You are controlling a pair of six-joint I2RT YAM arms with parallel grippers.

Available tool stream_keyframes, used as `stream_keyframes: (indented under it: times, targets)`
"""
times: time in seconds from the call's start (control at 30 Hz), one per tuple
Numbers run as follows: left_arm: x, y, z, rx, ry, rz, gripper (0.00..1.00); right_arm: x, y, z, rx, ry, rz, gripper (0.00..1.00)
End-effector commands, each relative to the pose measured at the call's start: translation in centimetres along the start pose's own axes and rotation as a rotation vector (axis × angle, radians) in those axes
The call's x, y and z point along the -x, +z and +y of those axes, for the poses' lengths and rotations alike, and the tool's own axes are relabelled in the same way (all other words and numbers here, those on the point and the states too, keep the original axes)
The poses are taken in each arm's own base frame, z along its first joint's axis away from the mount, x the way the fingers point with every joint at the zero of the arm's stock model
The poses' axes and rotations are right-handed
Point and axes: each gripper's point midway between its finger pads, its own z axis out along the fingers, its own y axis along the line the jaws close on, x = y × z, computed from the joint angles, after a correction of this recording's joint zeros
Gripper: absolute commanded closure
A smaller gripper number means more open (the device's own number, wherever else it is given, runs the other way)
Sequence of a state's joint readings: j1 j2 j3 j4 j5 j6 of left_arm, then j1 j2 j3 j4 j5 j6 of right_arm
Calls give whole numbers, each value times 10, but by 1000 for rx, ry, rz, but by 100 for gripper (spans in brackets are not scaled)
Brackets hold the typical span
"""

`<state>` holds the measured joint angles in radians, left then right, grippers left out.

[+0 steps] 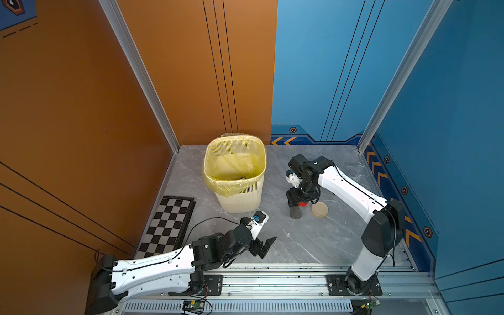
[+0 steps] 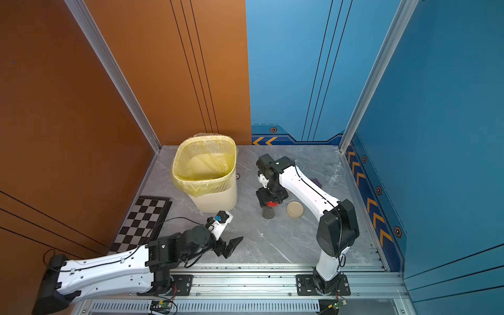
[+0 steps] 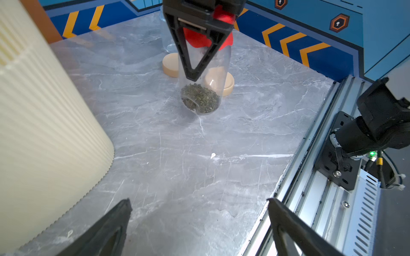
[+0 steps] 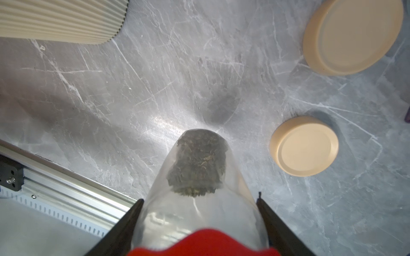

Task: Empty moldy tea leaves from jars
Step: Pick up the jar from the center of the board.

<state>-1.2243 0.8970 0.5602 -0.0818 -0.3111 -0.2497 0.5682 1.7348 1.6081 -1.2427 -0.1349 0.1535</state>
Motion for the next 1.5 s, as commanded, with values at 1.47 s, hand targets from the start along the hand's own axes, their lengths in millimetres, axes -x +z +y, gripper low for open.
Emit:
stream_keyframes:
  times: [1.47]
  targets:
    - [50, 24, 9, -98, 110, -333, 2, -24, -83, 110, 394, -56, -152, 56]
